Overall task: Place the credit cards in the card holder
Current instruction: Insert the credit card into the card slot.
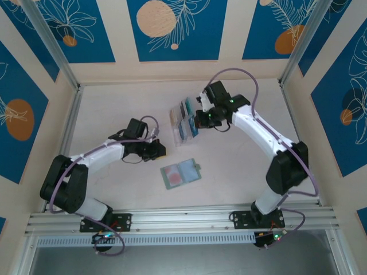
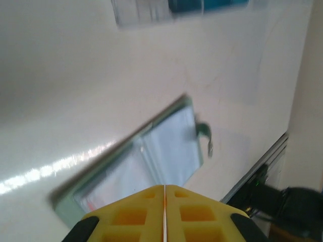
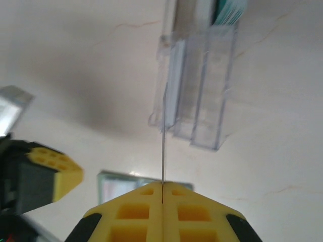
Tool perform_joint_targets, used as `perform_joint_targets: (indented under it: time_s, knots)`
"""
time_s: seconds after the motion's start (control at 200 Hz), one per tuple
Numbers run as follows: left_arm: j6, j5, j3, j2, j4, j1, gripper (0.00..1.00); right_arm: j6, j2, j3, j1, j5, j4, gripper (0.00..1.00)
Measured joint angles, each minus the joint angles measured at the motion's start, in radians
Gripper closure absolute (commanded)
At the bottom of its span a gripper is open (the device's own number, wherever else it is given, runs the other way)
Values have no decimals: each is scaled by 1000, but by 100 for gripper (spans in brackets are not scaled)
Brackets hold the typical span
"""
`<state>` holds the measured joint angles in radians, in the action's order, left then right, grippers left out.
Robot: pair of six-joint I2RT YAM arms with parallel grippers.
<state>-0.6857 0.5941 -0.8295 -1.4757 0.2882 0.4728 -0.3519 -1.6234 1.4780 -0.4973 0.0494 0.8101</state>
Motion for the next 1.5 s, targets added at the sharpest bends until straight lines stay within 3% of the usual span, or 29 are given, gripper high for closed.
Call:
perform_joint_targets:
  time_s: [0.22,0.43,0.84,1.5]
  knots:
    - [16,-59,5,-2,65,132,91,-18,111,-314,-11,201,-168,100]
    - [31,-117,6,-85,76,179,92,-61,110,-514,-34,348,-307,100]
    - [66,-193,37,-109,91,185,93,-105,63,-607,-47,462,-481,100]
    - [87,-209,66,-86,75,185,94,-127,-72,-639,-51,572,-564,100]
